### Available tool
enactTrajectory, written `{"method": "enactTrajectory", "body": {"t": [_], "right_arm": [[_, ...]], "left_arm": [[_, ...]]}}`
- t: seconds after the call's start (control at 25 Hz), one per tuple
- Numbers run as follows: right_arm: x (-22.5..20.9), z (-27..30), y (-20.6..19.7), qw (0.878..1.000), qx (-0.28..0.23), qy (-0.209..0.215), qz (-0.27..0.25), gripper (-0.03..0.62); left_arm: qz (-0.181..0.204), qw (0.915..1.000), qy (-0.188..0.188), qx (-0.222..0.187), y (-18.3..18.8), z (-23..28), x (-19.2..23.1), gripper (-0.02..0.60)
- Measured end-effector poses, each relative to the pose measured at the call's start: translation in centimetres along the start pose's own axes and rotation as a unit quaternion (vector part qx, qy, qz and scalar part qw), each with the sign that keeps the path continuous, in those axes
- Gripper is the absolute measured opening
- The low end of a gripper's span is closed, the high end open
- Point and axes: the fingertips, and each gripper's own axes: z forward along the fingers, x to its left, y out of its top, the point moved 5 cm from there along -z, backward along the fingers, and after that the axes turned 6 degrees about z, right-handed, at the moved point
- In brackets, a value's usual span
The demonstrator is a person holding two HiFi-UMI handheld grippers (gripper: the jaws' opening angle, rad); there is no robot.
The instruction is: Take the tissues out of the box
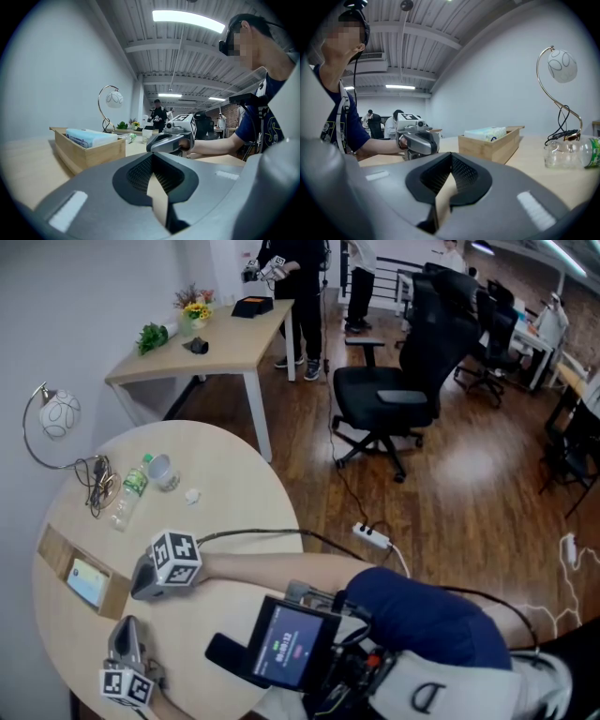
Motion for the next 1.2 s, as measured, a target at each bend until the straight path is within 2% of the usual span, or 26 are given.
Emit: {"method": "enactTrajectory", "body": {"t": [1.2], "right_arm": [[0.04, -0.02, 0.01, 1.000, 0.004, -0.001, 0.000, 0.003]], "left_arm": [[0.005, 1.0000, -0.003, 0.000, 0.05, 0.00, -0.03, 0.003]]}}
